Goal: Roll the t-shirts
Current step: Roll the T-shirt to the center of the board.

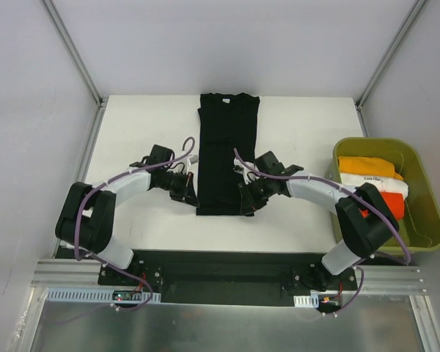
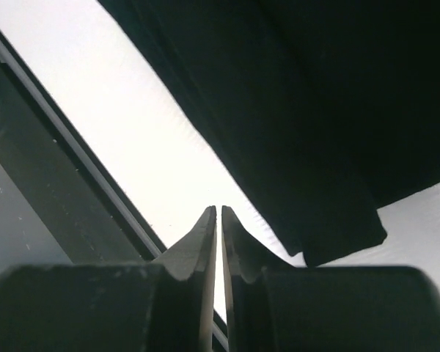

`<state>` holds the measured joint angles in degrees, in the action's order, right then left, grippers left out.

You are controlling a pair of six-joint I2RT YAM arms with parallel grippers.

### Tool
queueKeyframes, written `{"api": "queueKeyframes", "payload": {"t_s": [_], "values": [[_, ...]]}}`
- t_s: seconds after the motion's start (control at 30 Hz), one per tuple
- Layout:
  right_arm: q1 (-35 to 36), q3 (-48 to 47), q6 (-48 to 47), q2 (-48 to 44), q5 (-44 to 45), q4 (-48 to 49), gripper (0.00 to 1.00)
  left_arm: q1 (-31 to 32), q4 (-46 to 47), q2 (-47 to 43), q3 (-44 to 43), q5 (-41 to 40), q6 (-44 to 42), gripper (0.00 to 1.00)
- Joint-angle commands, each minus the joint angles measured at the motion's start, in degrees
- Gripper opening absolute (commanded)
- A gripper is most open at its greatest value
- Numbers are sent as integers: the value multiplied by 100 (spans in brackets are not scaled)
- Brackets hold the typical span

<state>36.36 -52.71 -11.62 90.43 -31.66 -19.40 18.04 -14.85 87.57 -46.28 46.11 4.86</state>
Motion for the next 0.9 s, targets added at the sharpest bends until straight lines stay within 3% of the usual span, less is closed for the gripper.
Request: {"api": "queueKeyframes", "payload": {"t_s": [0.0, 0.17, 0.4, 0.6, 0.7, 0.77, 0.87], "values": [[-15, -239, 11, 316, 133, 217, 8, 76, 193, 374, -179, 399, -267, 0], [-32, -547, -148, 668, 379, 226, 6, 94, 193, 1033, -662, 444, -433, 0], [-462, -1627, -420, 1283, 687, 59, 3, 50, 62, 1912, -2120, 49, -434, 0], [-963, -2191, -605, 1574, 766, -134, 4, -46, -158, 1712, -2816, -392, -776, 0], [-1060, -2042, -710, 1381, 907, -143, 4, 102, -167, 1178, -2554, -409, -1206, 10], [-1078, -1884, -998, 1049, 724, -222, 10, 269, -176, 807, -2081, -514, -1881, 28], [-1070, -1673, -1281, 600, 1054, -336, 33, 971, -98, -71, -1195, -1057, -3374, 49]]}}
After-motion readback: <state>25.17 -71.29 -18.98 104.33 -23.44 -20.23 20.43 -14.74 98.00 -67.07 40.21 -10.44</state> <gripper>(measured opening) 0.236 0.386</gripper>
